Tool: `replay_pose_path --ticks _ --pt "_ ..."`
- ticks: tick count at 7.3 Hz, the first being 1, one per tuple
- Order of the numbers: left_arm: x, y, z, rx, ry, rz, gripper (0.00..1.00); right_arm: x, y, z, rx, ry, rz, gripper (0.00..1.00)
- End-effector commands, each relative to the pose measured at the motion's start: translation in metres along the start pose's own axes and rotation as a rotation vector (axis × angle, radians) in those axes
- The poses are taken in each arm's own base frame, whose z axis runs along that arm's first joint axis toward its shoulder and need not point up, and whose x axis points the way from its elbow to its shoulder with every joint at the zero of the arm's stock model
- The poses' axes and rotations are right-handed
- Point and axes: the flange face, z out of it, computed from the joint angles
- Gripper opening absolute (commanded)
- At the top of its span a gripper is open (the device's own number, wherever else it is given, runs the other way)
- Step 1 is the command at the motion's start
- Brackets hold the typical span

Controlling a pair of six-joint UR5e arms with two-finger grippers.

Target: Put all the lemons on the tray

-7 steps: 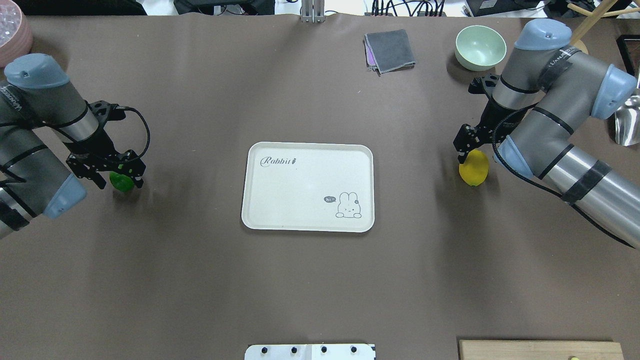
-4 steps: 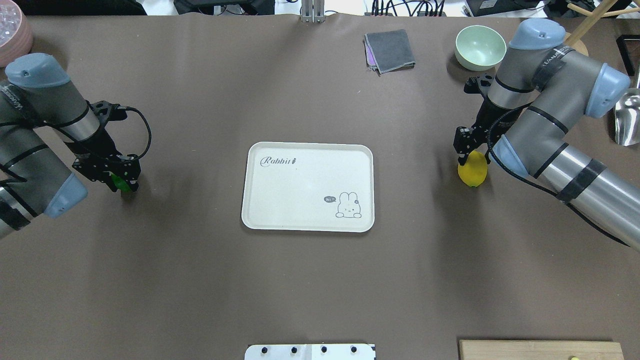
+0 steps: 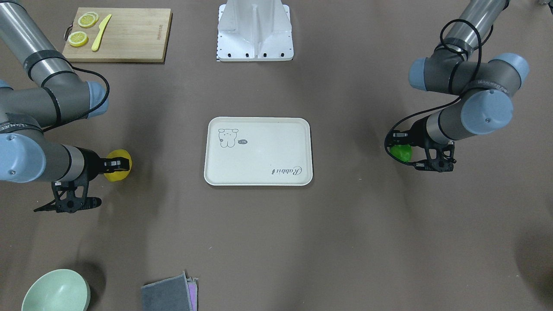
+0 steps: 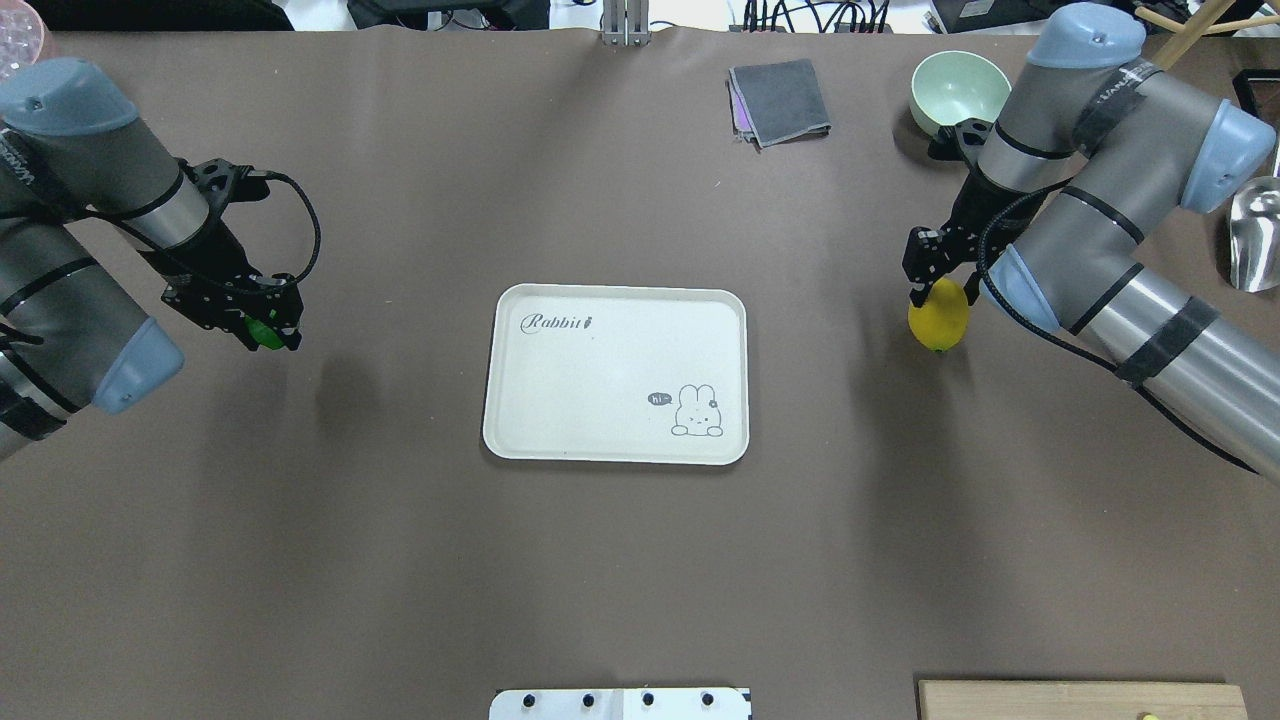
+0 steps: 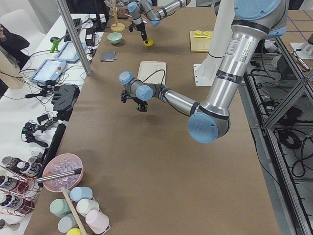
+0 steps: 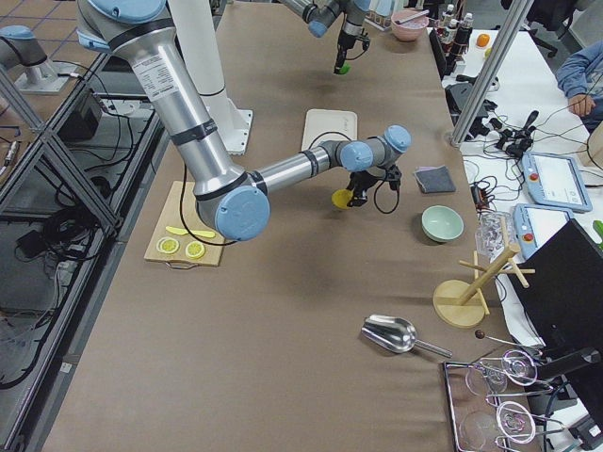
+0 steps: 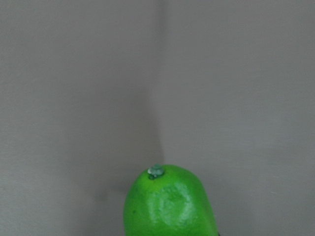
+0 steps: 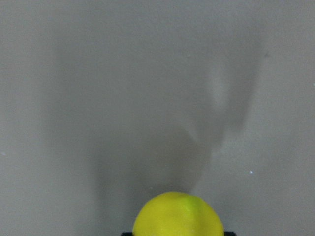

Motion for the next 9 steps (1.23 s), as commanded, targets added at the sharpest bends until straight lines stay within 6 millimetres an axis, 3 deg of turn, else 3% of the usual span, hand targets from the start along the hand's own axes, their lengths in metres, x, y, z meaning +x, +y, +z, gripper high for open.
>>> replay_pose_path --ticks 1,3,4,5,6,9 --pt "0.086 0.002 -0.038 0.057 0.072 0.124 0.00 -0.074 -0.008 -0.046 0.052 -0.058 0.082 0.43" --pt "0.182 0.021 -0.003 -0.001 0.102 0.248 0.00 -0.167 0.007 -0.040 0.047 -0.104 0.054 0.43" --pt "0.217 0.018 0.017 -0.032 0.104 0.275 0.00 -0.210 0.014 -0.024 0.037 -0.119 0.067 0.43" --pt "0.256 0.006 0.033 -0.059 0.103 0.280 0.00 -0.229 0.013 -0.014 0.039 -0.142 0.090 0.43" --pt "0.262 -0.002 0.041 -0.067 0.097 0.267 0.00 -0.242 0.012 0.007 0.032 -0.147 0.071 0.45" --pt "0.240 -0.019 0.069 -0.075 0.085 0.256 0.00 -0.232 0.008 0.027 0.034 -0.128 -0.032 0.49"
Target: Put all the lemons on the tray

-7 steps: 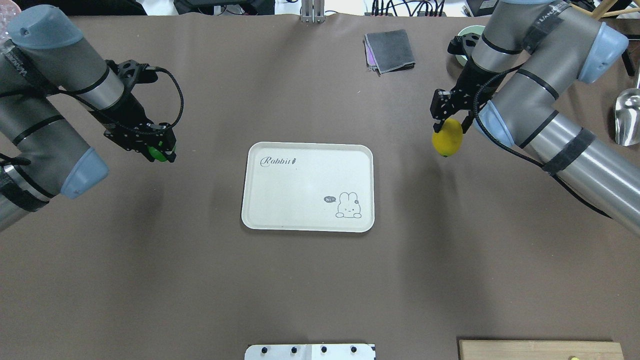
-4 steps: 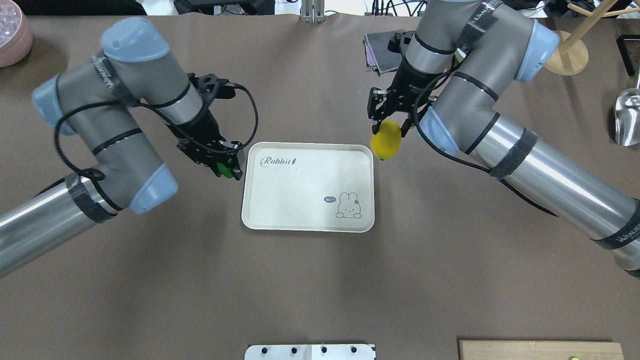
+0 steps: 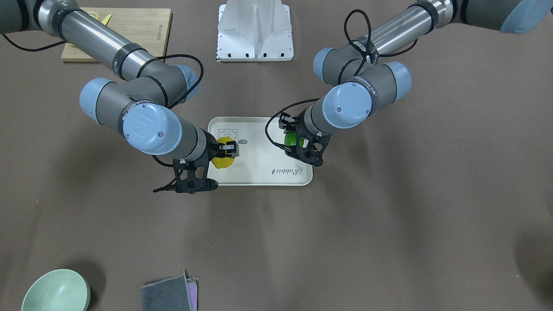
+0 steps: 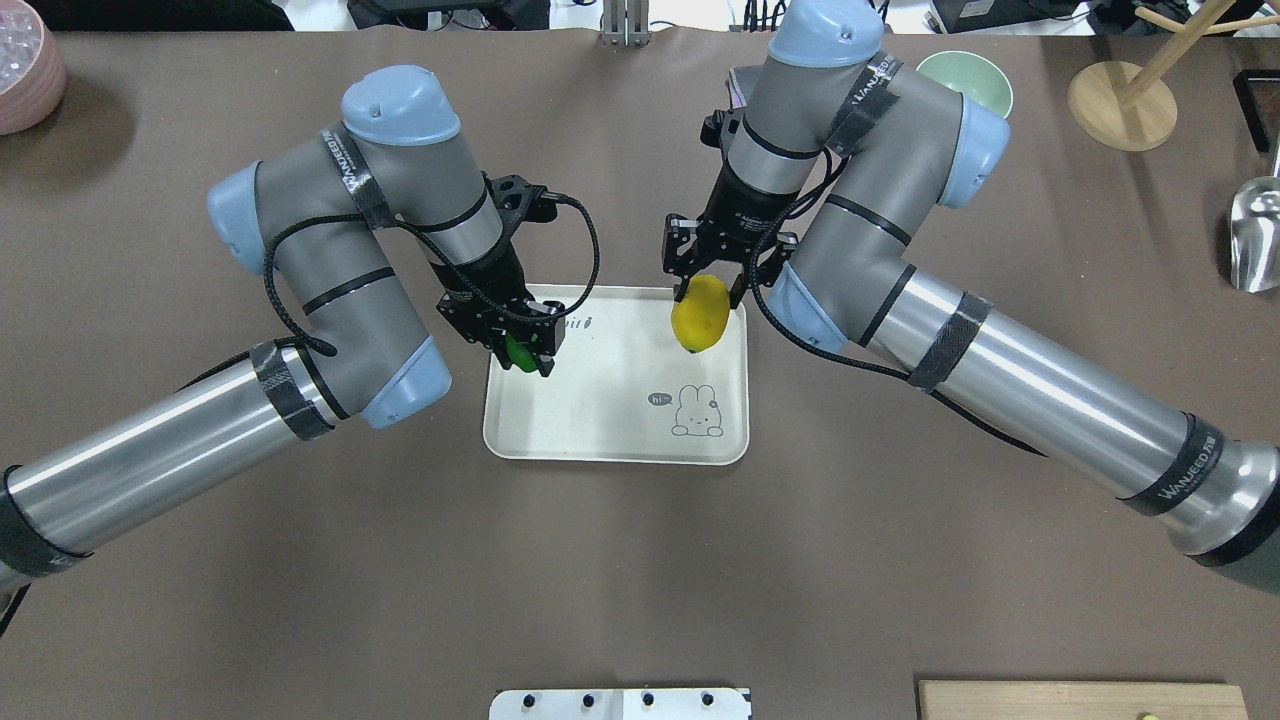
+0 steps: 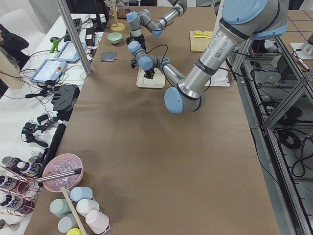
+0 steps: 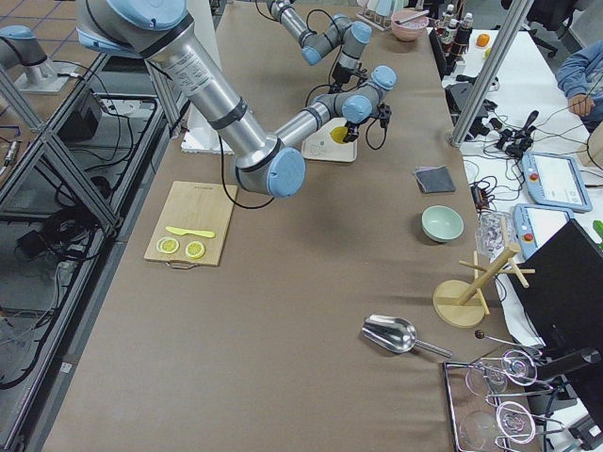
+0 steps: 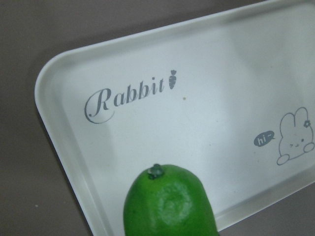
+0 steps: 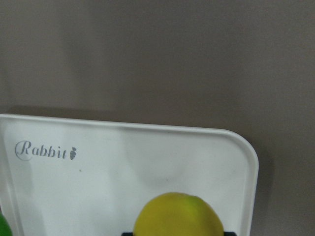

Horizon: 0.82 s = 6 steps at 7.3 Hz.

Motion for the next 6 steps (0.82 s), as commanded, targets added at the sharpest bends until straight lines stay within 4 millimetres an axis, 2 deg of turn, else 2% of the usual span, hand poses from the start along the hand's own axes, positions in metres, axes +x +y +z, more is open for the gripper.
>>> replay_pose_path --ticks 1,2,3,4,5,6 --pt "-0.011 -0.010 0.015 0.006 0.007 -0.001 0.15 0.017 -0.003 0.012 -0.003 0.024 -0.132 0.53" --pt "-0.009 -0.010 0.014 0.007 0.008 -0.003 0.45 0.021 -0.003 0.017 -0.009 0.029 -0.124 0.55" --pt "-0.012 -0.009 0.013 0.007 0.008 -0.006 0.98 0.023 -0.005 0.023 -0.017 0.035 -0.116 0.59" --pt "-0.018 -0.010 0.009 0.012 0.004 -0.014 0.98 0.023 -0.008 0.025 -0.018 0.038 -0.113 0.97" --pt "-0.026 -0.012 0.004 0.017 -0.002 -0.029 0.98 0.025 -0.010 0.020 -0.012 0.036 -0.108 1.00" --pt "-0.043 -0.020 -0.016 0.045 -0.010 -0.053 0.98 0.034 -0.022 -0.001 0.006 0.025 -0.090 1.00"
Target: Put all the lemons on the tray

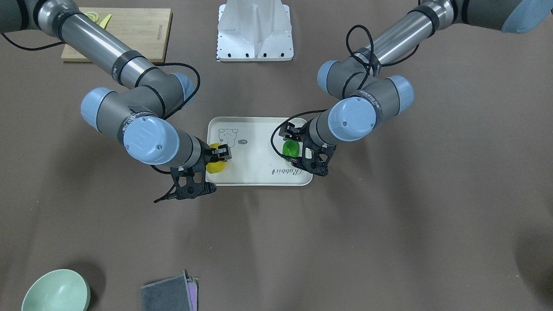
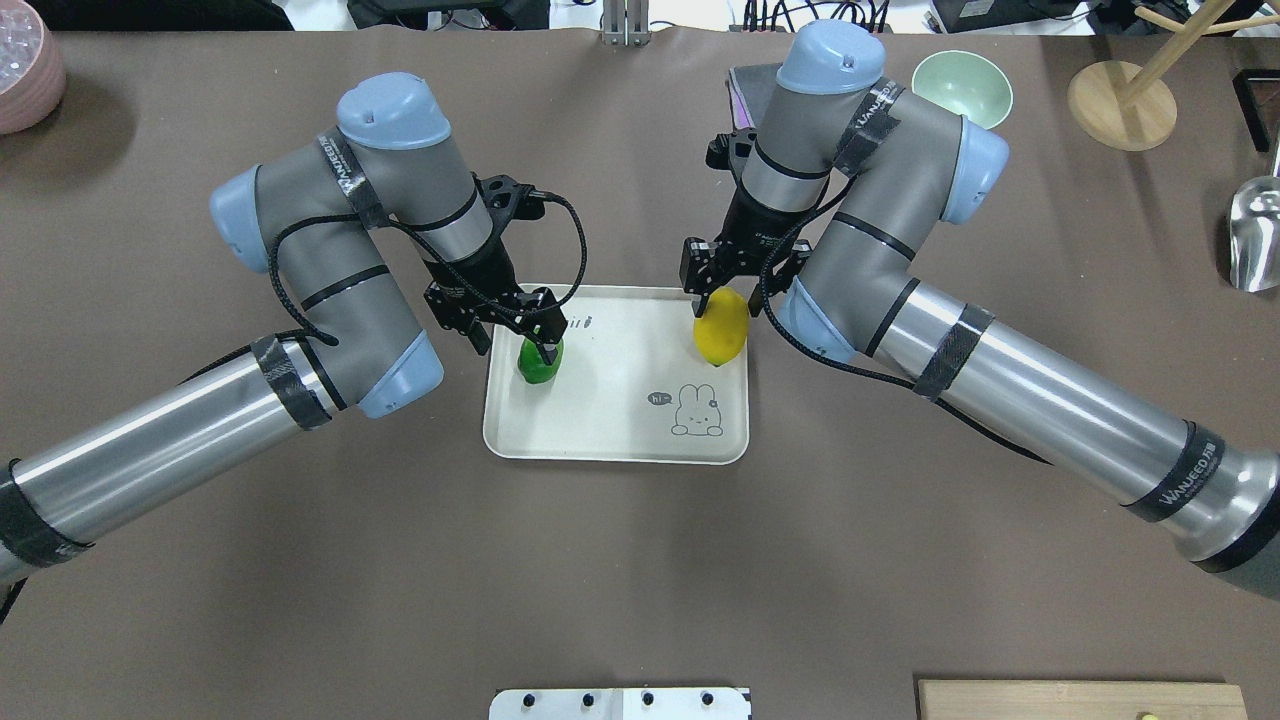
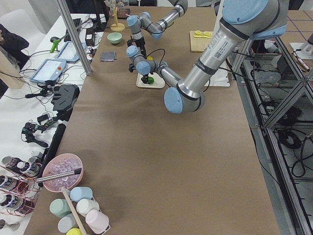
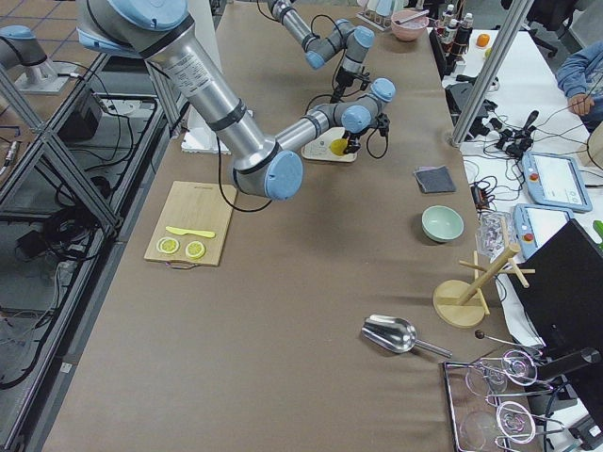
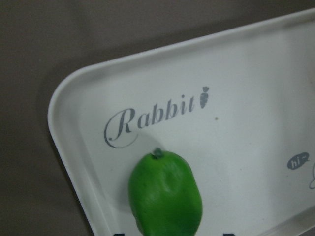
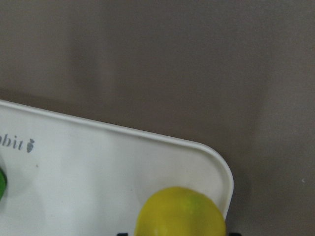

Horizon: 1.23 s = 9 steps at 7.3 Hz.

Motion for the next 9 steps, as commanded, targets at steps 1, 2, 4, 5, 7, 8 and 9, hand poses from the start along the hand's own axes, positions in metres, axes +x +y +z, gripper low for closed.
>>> replay_pose_path --ticks 1,2,4,5,7,8,9 --pt "-0.056 -0.013 -0.036 0.051 -0.027 -0.060 0.98 0.026 -0.020 -0.048 0.027 -0.041 0.041 1.00" --pt "-0.098 -0.018 -0.057 0.097 -0.064 -0.103 0.98 0.053 -0.030 -0.077 0.039 -0.069 0.072 1.00" --pt "-0.182 -0.001 -0.095 0.216 -0.181 -0.181 0.98 0.150 -0.030 -0.103 0.097 -0.080 0.003 1.00" --pt "-0.226 0.010 -0.114 0.260 -0.231 -0.230 0.98 0.178 -0.009 -0.111 0.116 -0.089 -0.024 1.00" --pt "-0.336 0.039 -0.177 0.298 -0.352 -0.183 0.98 0.244 0.092 -0.095 0.119 -0.087 -0.090 1.00" --pt "-0.369 0.056 -0.209 0.280 -0.394 -0.138 0.98 0.280 0.127 -0.104 0.146 -0.073 -0.131 1.00" --pt "-0.400 0.096 -0.234 0.254 -0.420 -0.138 0.98 0.323 0.140 -0.114 0.186 -0.016 -0.167 1.00"
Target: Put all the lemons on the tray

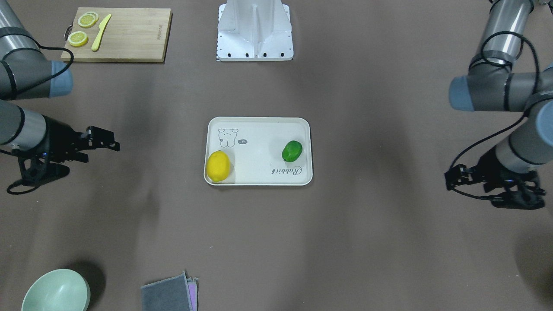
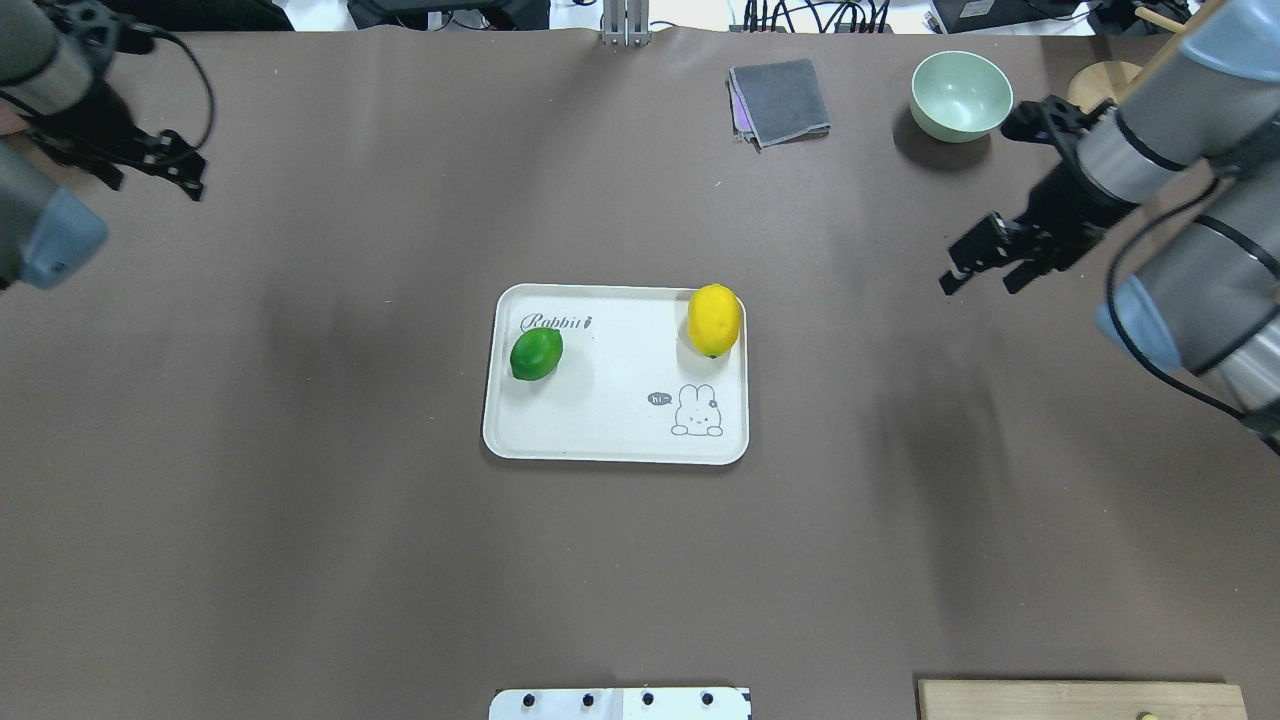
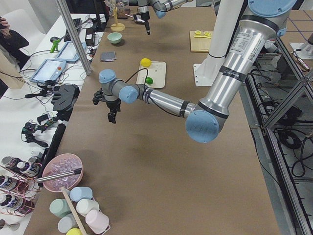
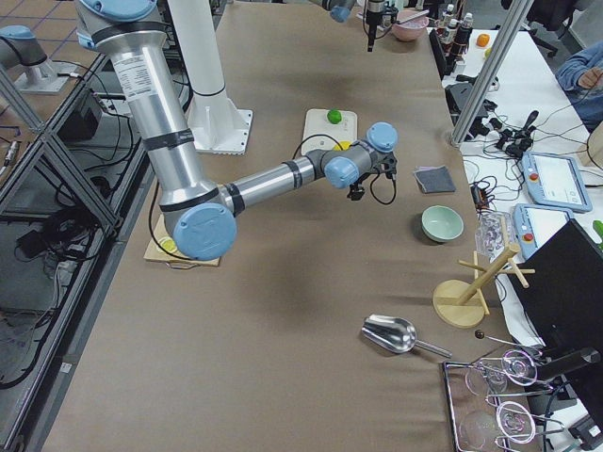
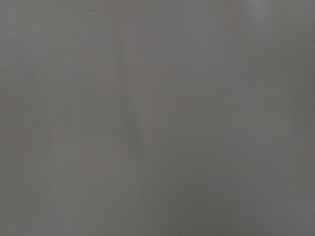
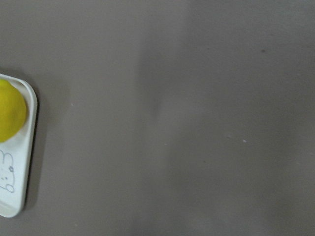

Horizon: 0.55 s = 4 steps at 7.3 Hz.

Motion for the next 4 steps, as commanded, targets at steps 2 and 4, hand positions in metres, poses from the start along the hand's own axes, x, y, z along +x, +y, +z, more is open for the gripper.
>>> replay_pose_path --ticks 2,4 --pt "-0.141 0.118 -0.029 -0.042 -0.057 -0.027 0.98 0.111 0.067 -0.051 0.097 0.196 -0.065 0.99" --pt "-0.210 0.171 -0.032 -0.054 -0.071 -0.135 0.99 0.158 0.072 -0.088 0.110 0.347 0.076 1.00"
